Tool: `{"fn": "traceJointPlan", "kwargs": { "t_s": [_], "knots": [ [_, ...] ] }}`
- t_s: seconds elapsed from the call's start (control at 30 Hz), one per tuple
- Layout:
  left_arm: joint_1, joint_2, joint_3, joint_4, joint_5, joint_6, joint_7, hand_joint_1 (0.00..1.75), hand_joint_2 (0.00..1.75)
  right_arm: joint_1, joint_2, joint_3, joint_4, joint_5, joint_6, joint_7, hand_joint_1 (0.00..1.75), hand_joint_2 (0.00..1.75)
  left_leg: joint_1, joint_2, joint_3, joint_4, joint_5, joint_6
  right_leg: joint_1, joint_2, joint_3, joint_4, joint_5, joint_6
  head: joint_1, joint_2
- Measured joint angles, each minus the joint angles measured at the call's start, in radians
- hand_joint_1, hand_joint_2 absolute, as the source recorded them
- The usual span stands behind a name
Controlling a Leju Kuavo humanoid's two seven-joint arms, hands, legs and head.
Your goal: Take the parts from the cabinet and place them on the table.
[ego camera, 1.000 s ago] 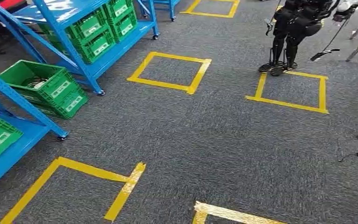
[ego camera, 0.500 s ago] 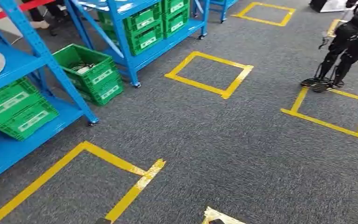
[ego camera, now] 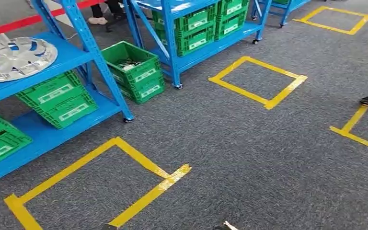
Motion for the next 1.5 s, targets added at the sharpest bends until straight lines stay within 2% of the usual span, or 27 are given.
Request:
{"fn": "traceJointPlan", "kwargs": {
  "t_s": [0.07, 0.13, 0.2, 0.23, 0.27, 0.3, 0.4, 0.43, 0.47, 0.5, 0.57, 0.6, 0.67, 0.73, 0.77, 0.8, 0.9, 0.93, 1.0, 1.07, 1.13, 1.17, 1.23, 1.27, 1.3, 1.43, 1.5],
  "knots": [
    [-0.003, 0.000, 0.000, 0.000, 0.000, 0.000, -0.001, 0.00, 0.00, 0.004, 0.000, 0.000, 0.000, 0.000, -0.001, 0.000, 0.00, 0.00, 0.005, 0.020, -0.074, 0.155, -0.065, -0.006, 0.004, -0.034, 0.001, 0.000, -0.005, -0.006, 0.000, 0.000],
    [0.002, 0.000, 0.000, 0.000, 0.000, 0.000, -0.001, 0.00, 0.00, 0.004, -0.002, 0.000, 0.000, 0.000, -0.001, 0.001, 0.00, 0.00, 0.009, 0.024, -0.088, 0.187, -0.053, -0.009, 0.005, -0.060, 0.005, 0.000, -0.009, -0.006, 0.000, 0.000],
    [0.004, 0.001, 0.000, 0.000, 0.000, 0.000, -0.001, 0.00, 0.00, 0.003, -0.002, 0.000, 0.000, 0.001, -0.001, 0.001, 0.00, 0.00, 0.008, 0.035, -0.018, 0.048, 0.034, -0.003, 0.006, -0.084, 0.015, 0.000, -0.016, -0.004, 0.000, 0.000],
    [0.003, 0.001, 0.000, 0.000, 0.000, 0.000, -0.001, 0.00, 0.00, 0.003, -0.002, 0.000, 0.000, 0.002, -0.001, 0.001, 0.00, 0.00, 0.005, 0.057, 0.032, -0.048, 0.077, 0.005, 0.007, -0.095, 0.023, 0.000, -0.022, -0.001, 0.000, 0.000],
    [0.000, 0.002, 0.000, 0.000, 0.000, 0.000, -0.001, 0.00, 0.00, 0.004, -0.002, 0.000, 0.000, 0.002, -0.001, 0.001, 0.00, 0.00, -0.008, 0.119, 0.057, -0.089, 0.062, 0.013, 0.008, -0.104, 0.020, -0.002, -0.027, 0.004, 0.001, 0.000],
    [-0.004, 0.001, 0.000, 0.000, 0.000, 0.000, -0.001, 0.00, 0.00, 0.004, -0.002, 0.000, 0.000, 0.002, -0.001, 0.001, 0.00, 0.00, -0.018, 0.129, 0.061, -0.111, 0.058, 0.019, 0.016, -0.112, 0.026, 0.001, -0.033, 0.012, -0.003, 0.000],
    [0.001, 0.003, 0.000, 0.000, 0.001, 0.000, -0.001, 0.00, 0.00, 0.000, -0.002, 0.000, 0.000, 0.004, -0.002, 0.003, 0.00, 0.00, -0.017, 0.093, 0.054, -0.111, 0.059, 0.026, 0.019, -0.150, 0.041, -0.012, -0.033, 0.021, -0.001, 0.000],
    [0.002, 0.002, 0.000, 0.000, 0.001, 0.000, -0.001, 0.00, 0.00, 0.001, -0.002, 0.000, 0.000, 0.004, -0.002, 0.004, 0.00, 0.00, -0.004, 0.080, 0.063, -0.124, 0.067, 0.034, 0.016, -0.141, 0.038, -0.012, -0.043, 0.029, -0.003, 0.000],
    [0.003, 0.002, 0.000, 0.000, 0.001, 0.000, -0.001, 0.00, 0.00, 0.001, -0.003, 0.000, 0.000, 0.003, -0.002, 0.001, 0.00, 0.00, -0.001, 0.069, 0.067, -0.129, 0.068, 0.036, 0.013, -0.075, 0.032, 0.011, -0.058, 0.033, 0.007, 0.000],
    [0.000, 0.002, 0.000, 0.000, 0.000, 0.000, -0.001, 0.00, 0.00, -0.002, -0.003, 0.000, 0.000, 0.002, -0.002, -0.002, 0.00, 0.00, 0.001, 0.058, 0.066, -0.129, 0.069, 0.041, 0.012, -0.045, 0.004, 0.069, -0.089, 0.034, 0.010, 0.000],
    [-0.004, -0.001, 0.000, 0.000, -0.002, 0.000, -0.002, 0.00, 0.00, -0.002, -0.003, 0.000, 0.000, 0.000, -0.002, -0.002, 0.00, 0.00, 0.001, 0.032, 0.066, -0.128, 0.067, 0.045, 0.012, -0.027, -0.083, 0.236, -0.156, 0.037, 0.013, 0.000],
    [-0.004, -0.001, 0.000, 0.000, -0.002, 0.000, -0.002, 0.00, 0.00, -0.002, -0.003, 0.000, 0.000, 0.000, -0.002, -0.004, 0.00, 0.00, 0.001, 0.017, 0.067, -0.128, 0.067, 0.046, 0.012, -0.026, -0.121, 0.298, -0.167, 0.039, 0.013, 0.000],
    [0.000, 0.000, 0.000, 0.000, -0.002, 0.000, -0.002, 0.00, 0.00, -0.006, -0.003, 0.000, 0.000, 0.000, -0.002, -0.003, 0.00, 0.00, 0.003, -0.013, 0.072, -0.127, 0.066, 0.044, 0.011, -0.025, -0.125, 0.260, -0.104, 0.040, 0.013, 0.000],
    [0.000, -0.002, 0.000, 0.000, -0.002, 0.000, -0.002, 0.00, 0.00, -0.007, -0.003, 0.000, 0.000, 0.000, -0.002, -0.003, 0.00, 0.00, 0.008, -0.043, 0.077, -0.125, 0.062, 0.038, 0.005, -0.006, -0.059, 0.095, 0.000, 0.043, 0.014, 0.000],
    [0.000, -0.001, 0.000, 0.000, -0.002, 0.000, -0.002, 0.00, 0.00, -0.004, -0.003, 0.000, 0.000, 0.000, -0.002, -0.003, 0.00, 0.00, 0.009, -0.056, 0.075, -0.122, 0.059, 0.031, -0.003, 0.044, -0.033, 0.029, 0.015, 0.046, 0.015, 0.000],
    [-0.003, 0.000, 0.000, 0.000, -0.002, 0.000, -0.002, 0.00, 0.00, -0.001, -0.002, 0.000, 0.000, 0.000, 0.000, -0.003, 0.00, 0.00, 0.002, -0.071, 0.066, -0.106, 0.056, 0.024, -0.006, 0.063, -0.023, 0.000, 0.002, 0.042, 0.014, 0.000],
    [0.004, 0.001, 0.000, 0.000, -0.002, 0.000, 0.002, 0.00, 0.00, -0.006, -0.002, 0.000, 0.000, 0.001, 0.000, -0.003, 0.00, 0.00, 0.010, -0.096, 0.060, -0.116, 0.067, 0.008, 0.003, 0.037, -0.016, 0.012, 0.005, 0.024, 0.013, 0.000],
    [0.005, 0.002, 0.000, 0.001, -0.002, 0.000, 0.005, 0.00, 0.00, -0.006, 0.000, 0.000, 0.000, 0.001, 0.000, -0.002, 0.00, 0.00, 0.010, -0.107, 0.059, -0.114, 0.064, 0.005, -0.005, 0.024, -0.012, 0.006, 0.009, 0.016, 0.012, 0.000],
    [0.002, 0.001, 0.000, 0.001, -0.002, 0.000, 0.009, 0.00, 0.00, -0.005, 0.000, 0.000, 0.000, 0.002, 0.000, -0.002, 0.00, 0.00, 0.005, -0.017, 0.030, -0.046, 0.020, -0.005, -0.003, -0.002, -0.006, 0.003, 0.007, 0.002, -0.001, 0.000],
    [-0.003, 0.001, 0.000, 0.001, -0.002, 0.000, 0.013, 0.00, 0.00, 0.001, 0.000, 0.000, 0.000, 0.002, 0.000, -0.002, 0.00, 0.00, 0.010, 0.014, -0.040, 0.098, -0.043, -0.013, 0.003, -0.035, -0.004, 0.003, 0.003, -0.004, -0.001, 0.000],
    [-0.001, 0.001, 0.000, 0.001, -0.002, 0.000, 0.017, 0.00, 0.00, 0.001, -0.001, 0.000, 0.000, 0.000, 0.002, 0.000, 0.00, 0.00, 0.012, 0.021, -0.074, 0.167, -0.055, -0.015, 0.004, -0.060, -0.002, 0.003, -0.001, -0.006, -0.002, 0.000],
    [0.002, 0.002, 0.000, 0.001, -0.002, 0.000, 0.019, 0.00, 0.00, 0.001, -0.001, 0.000, 0.000, 0.000, 0.002, 0.001, 0.00, 0.00, 0.012, 0.024, -0.064, 0.145, -0.031, -0.013, 0.005, -0.072, 0.000, 0.003, -0.004, -0.006, -0.002, 0.000],
    [0.002, 0.002, 0.000, 0.001, -0.003, 0.000, 0.020, 0.00, 0.00, 0.001, -0.001, 0.000, 0.000, 0.000, 0.003, 0.002, 0.00, 0.00, 0.008, 0.046, 0.009, -0.002, 0.058, 0.000, 0.008, -0.096, 0.009, 0.003, -0.010, -0.005, -0.002, 0.000],
    [0.001, 0.002, 0.000, 0.001, -0.003, -0.002, 0.020, 0.00, 0.00, 0.001, -0.001, 0.000, 0.000, 0.001, 0.004, 0.004, 0.00, 0.00, 0.001, 0.089, 0.045, -0.075, 0.086, 0.011, 0.009, -0.105, 0.014, 0.002, -0.014, -0.003, -0.001, 0.000],
    [-0.003, 0.002, 0.000, 0.001, -0.004, -0.004, 0.020, 0.00, 0.00, 0.002, -0.001, 0.000, 0.000, 0.002, 0.004, 0.005, 0.00, 0.00, -0.014, 0.134, 0.055, -0.094, 0.065, 0.016, 0.016, -0.115, 0.014, 0.003, -0.019, 0.004, -0.001, 0.000],
    [-0.002, 0.002, 0.000, 0.001, -0.010, -0.004, 0.022, 0.00, 0.00, -0.002, -0.002, 0.000, 0.000, 0.008, 0.005, 0.008, 0.00, 0.00, -0.012, 0.084, 0.057, -0.120, 0.066, 0.029, 0.023, -0.165, 0.034, -0.010, -0.027, 0.025, 0.000, 0.000],
    [0.002, 0.001, 0.000, 0.001, -0.011, -0.003, 0.024, 0.00, 0.00, -0.002, -0.003, 0.000, 0.000, 0.013, 0.010, 0.005, 0.00, 0.00, 0.001, 0.064, 0.068, -0.132, 0.073, 0.040, 0.017, -0.072, 0.011, 0.036, -0.064, 0.031, 0.007, 0.000]
  ]
}}
